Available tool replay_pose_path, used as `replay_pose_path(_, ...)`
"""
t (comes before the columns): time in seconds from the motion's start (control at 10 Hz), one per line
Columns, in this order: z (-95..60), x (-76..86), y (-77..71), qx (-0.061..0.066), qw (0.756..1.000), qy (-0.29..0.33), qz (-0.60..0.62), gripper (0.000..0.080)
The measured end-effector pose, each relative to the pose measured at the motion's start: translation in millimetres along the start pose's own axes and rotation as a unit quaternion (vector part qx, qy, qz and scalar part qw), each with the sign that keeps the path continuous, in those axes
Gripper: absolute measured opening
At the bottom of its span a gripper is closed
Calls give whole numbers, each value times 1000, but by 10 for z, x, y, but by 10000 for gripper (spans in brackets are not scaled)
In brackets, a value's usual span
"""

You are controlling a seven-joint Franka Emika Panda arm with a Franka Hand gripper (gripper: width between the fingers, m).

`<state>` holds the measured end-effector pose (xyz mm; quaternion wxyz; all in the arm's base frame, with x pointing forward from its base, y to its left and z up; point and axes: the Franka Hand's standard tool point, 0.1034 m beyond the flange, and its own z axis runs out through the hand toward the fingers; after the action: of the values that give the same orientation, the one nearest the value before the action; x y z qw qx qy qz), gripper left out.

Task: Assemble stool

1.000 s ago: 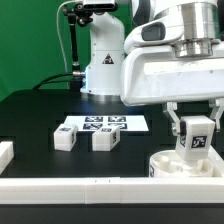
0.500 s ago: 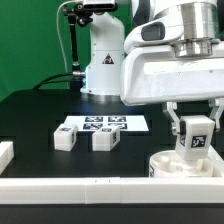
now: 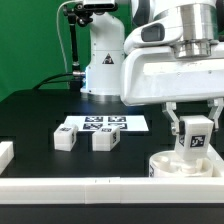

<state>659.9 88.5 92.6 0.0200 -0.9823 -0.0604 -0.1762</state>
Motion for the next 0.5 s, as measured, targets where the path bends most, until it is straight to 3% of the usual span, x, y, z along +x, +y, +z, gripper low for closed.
replay_pose_path(0.5, 85, -46, -25, 0, 1000, 2, -2, 338)
